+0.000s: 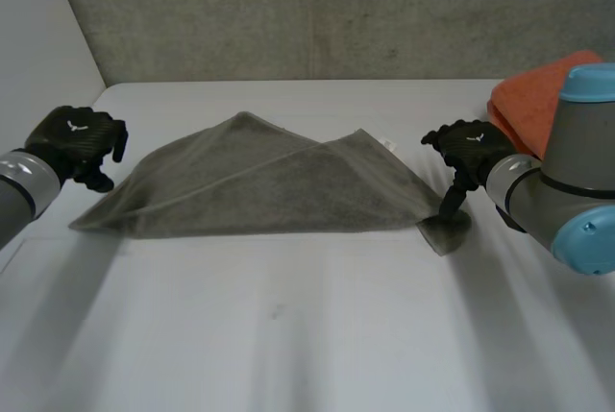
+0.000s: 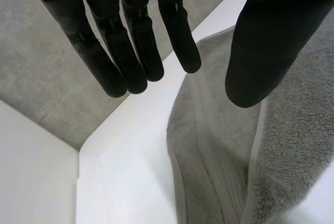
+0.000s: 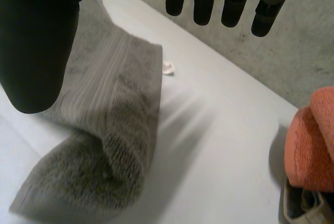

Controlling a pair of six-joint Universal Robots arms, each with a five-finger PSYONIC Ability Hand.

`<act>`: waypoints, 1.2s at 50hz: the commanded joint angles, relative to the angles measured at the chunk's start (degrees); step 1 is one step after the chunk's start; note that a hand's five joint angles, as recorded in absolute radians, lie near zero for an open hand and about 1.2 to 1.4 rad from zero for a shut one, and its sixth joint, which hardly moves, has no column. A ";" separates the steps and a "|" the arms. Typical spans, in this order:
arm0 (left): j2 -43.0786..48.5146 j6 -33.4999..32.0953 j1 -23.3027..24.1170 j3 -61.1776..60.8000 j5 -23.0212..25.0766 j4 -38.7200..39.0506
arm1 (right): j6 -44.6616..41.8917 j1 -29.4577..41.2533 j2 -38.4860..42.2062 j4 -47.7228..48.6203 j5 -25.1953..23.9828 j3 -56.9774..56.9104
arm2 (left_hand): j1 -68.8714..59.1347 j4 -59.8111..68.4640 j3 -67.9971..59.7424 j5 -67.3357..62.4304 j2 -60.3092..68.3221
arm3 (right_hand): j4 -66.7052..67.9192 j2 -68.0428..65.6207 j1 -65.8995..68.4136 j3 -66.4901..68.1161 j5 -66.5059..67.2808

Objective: Fold the laundry.

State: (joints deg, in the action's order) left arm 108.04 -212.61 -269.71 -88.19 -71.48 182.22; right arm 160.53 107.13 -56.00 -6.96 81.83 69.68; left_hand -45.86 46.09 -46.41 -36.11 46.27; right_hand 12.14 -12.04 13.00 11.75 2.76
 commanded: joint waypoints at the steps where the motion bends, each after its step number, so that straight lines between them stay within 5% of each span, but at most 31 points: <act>1: 0.23 0.18 -3.09 4.16 -2.17 -8.01 | 0.84 -0.25 -0.16 0.28 -2.02 0.11 | 6.02 -6.25 6.57 6.28 -6.43 | -2.14 2.04 -3.00 -1.75 -2.76; 8: 5.06 -4.65 -6.87 8.03 -0.77 -15.14 | 0.75 -0.08 0.54 0.28 -2.20 0.28 | 15.79 -16.02 16.34 16.05 -16.20 | -2.14 2.04 -3.00 -1.75 -2.76; 25: 18.16 -7.21 -9.60 13.57 7.59 -15.85 | -1.09 0.98 4.32 0.98 -1.85 1.08 | 15.29 -15.53 15.85 15.55 -15.71 | -2.14 2.04 -3.00 -1.75 -2.76; 36: 23.70 -7.12 -8.55 18.23 5.30 -15.32 | -4.61 1.16 6.25 4.93 0.52 2.74 | 5.54 -5.78 6.10 5.80 -5.96 | -2.14 2.04 -3.00 -1.75 -2.76; 41: 25.46 -7.56 -7.41 19.63 5.21 -14.62 | -6.54 1.16 7.04 6.69 1.67 3.45 | -8.57 8.33 -8.01 -8.31 8.15 | -1.64 1.55 -2.50 -1.25 -2.27; 45: 25.99 -7.12 -6.44 20.69 5.04 -13.39 | -7.86 0.98 7.92 7.57 2.90 3.54 | -34.11 33.87 -33.55 -33.85 33.69 | 9.93 -10.02 9.06 10.32 9.30; 52: 23.53 -3.70 -5.12 21.92 3.63 -12.07 | -8.21 -0.25 7.49 5.47 3.34 3.19 | -34.14 33.91 -33.59 -33.89 33.73 | 67.08 -67.17 66.21 67.47 66.45; 60: 19.40 4.04 -2.75 25.08 2.67 -8.29 | -7.07 -1.75 -0.94 -5.07 -0.17 8.27 | -34.14 33.91 -33.59 -33.89 33.73 | 67.86 -67.96 67.00 68.25 67.24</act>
State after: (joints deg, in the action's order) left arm 130.16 -213.46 -274.02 -65.34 -68.18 171.68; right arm 152.86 106.17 -51.05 -4.64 84.50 73.93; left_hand -67.08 68.47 -68.06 -56.77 68.52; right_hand 68.15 -67.08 62.52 67.65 56.81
